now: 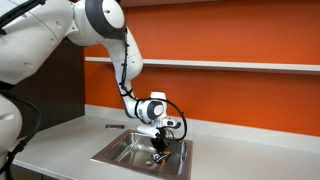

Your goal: Take the black packet out of the sink and put it on the left side of the counter.

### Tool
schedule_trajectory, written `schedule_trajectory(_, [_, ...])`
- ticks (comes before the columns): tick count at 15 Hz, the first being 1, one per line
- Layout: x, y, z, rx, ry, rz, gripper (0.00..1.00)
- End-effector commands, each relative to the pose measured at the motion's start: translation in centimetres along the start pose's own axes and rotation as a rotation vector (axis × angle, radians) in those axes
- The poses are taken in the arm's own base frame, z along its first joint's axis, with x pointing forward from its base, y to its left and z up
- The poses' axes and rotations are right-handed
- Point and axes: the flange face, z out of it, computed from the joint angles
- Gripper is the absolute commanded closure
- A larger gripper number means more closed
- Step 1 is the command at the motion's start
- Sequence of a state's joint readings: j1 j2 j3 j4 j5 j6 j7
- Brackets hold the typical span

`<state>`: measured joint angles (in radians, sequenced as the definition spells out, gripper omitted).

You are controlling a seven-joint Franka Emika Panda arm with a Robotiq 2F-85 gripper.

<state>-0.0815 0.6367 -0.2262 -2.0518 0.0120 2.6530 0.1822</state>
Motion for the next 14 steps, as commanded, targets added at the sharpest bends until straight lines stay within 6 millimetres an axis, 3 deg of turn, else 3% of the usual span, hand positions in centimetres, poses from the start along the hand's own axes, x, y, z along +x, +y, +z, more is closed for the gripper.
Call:
schedule_trajectory(1, [-2.3,0.0,-2.6,-0.011,-0.005,0.016,0.99])
schedule_trajectory(8, [-4.9,-1.7,-6.0,-0.028,0.024,-0.025,0.99])
schedule_trajectory(14, [-6.9,-4.4,-8.7,-0.042,0.057,-0.1,0.99])
